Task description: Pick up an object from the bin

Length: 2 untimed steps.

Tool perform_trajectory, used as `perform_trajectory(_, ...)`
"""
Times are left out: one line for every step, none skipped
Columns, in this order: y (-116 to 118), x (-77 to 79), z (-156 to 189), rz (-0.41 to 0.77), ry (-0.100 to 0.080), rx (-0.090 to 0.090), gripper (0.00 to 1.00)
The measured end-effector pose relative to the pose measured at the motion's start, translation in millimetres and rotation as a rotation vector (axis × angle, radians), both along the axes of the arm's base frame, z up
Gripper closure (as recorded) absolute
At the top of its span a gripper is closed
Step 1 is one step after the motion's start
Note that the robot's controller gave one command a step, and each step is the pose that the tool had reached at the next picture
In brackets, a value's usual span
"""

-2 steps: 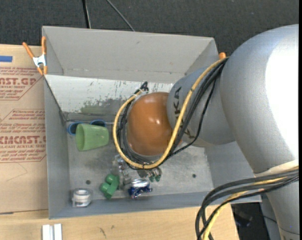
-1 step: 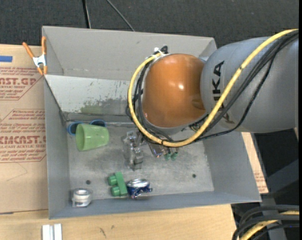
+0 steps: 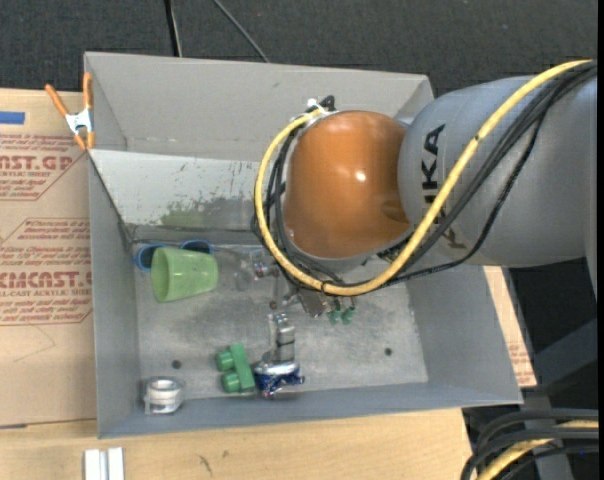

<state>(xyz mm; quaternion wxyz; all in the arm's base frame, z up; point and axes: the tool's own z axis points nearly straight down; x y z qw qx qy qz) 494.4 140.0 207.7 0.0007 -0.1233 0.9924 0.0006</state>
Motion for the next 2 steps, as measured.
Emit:
perform_trajectory(3,-11.8,-100,0.540,0.007,0.000,0.00)
perform_trajectory(1,-8.2,-139,0.631,0.002,0.000,0.00)
